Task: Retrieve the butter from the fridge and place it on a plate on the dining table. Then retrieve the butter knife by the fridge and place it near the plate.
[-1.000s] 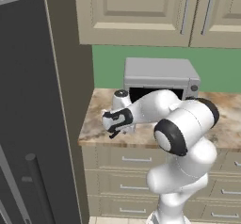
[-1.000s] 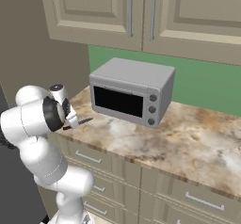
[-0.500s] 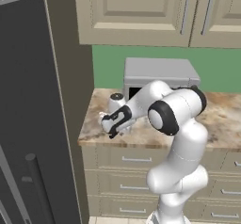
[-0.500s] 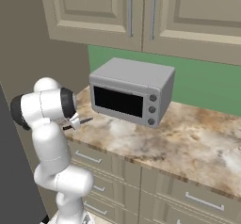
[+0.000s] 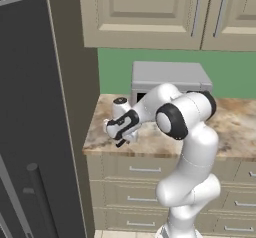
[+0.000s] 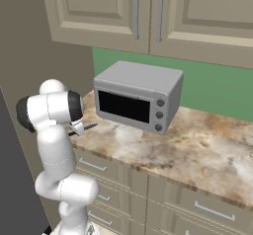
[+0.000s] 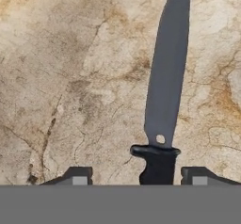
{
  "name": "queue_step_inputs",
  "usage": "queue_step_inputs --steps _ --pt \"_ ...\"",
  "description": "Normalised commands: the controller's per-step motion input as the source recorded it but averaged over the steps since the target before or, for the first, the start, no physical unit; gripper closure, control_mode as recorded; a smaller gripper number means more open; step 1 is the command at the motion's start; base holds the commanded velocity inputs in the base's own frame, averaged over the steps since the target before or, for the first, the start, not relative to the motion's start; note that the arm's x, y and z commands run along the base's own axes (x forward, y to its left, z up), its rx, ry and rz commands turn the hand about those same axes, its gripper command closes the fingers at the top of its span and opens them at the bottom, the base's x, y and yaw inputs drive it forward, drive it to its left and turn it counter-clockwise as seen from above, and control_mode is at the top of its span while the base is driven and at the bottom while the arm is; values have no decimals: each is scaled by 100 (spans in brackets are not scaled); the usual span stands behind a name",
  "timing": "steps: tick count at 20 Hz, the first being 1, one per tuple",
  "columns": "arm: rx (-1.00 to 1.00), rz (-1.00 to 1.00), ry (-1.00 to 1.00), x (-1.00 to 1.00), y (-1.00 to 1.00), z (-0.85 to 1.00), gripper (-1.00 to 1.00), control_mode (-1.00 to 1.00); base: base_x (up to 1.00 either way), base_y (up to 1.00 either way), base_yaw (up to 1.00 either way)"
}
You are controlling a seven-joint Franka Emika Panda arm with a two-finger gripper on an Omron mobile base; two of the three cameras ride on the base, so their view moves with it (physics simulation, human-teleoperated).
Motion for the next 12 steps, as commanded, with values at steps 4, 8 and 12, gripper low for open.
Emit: queue_step_inputs --steps 4,8,12 --pt "0 0 3 0 0 -37 100 -100 0 0 0" --pt "-6 0 7 0 1 -13 100 -100 0 0 0" --pt "-5 0 4 0 0 0 100 -100 0 0 0"
